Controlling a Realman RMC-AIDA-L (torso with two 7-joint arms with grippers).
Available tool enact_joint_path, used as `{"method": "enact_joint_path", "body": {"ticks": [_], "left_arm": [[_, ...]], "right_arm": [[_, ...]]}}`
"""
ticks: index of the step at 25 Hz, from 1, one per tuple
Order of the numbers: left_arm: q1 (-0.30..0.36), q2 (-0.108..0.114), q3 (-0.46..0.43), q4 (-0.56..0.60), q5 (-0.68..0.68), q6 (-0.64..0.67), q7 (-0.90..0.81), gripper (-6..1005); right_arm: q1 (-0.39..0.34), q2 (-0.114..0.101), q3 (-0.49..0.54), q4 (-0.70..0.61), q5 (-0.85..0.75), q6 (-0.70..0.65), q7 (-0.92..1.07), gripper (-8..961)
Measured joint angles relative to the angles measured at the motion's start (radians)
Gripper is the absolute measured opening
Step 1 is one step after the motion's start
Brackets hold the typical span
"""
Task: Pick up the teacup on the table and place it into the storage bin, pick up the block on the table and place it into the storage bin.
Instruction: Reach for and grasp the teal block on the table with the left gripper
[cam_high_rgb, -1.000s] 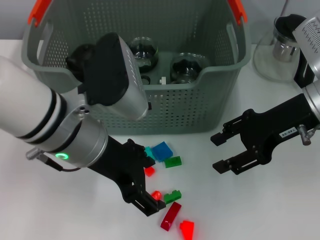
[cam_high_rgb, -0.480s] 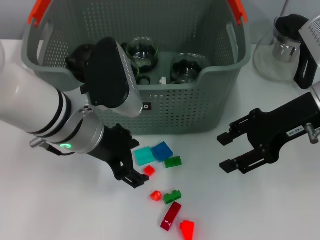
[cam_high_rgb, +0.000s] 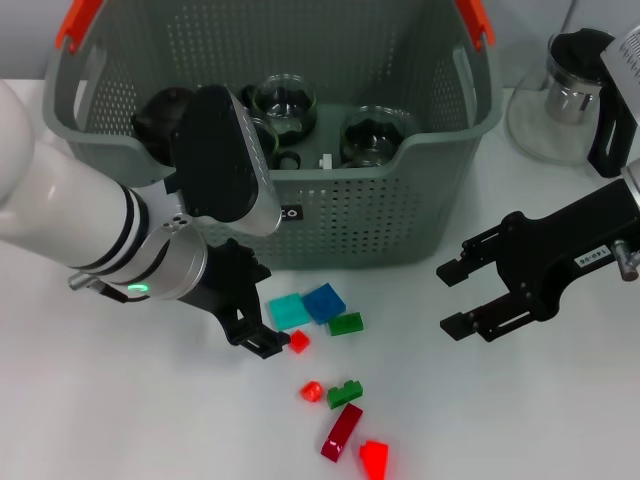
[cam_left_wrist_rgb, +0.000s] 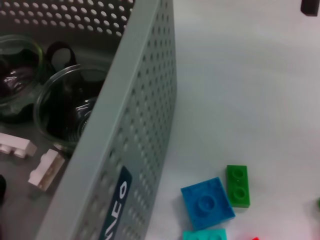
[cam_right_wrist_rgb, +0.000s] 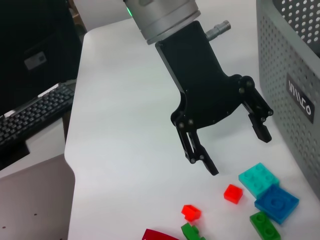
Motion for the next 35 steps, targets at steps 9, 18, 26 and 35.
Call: {"method": "enact_joint_path", "body": {"ticks": [9,18,26,35], "left_arm": [[-0.004,-0.001,0.007,-0.050,0.001,-0.049,0.053,801],[-0.027,0.001,0.008,-0.086,0.002,-0.055,0.075,777],[-0.047,0.002,0.009,-0.123,0.004,-0.070,0.078,755],[-0.054,-0.002,0.035,-0.143,0.026,-0.103,0.078,690]], "right_arm": [[-0.001,-0.001,0.000,-0.001,-0.001,0.005,0.000,715],[-0.002,0.003,0.000,0.001,-0.001,0.007,0.010,716],[-0.002,0.006,0.000,-0.001,-0.001,0.008,0.012,715],[-0.003,0.006,0.000,-0.002,-0.001,0.007,0.012,716]]}}
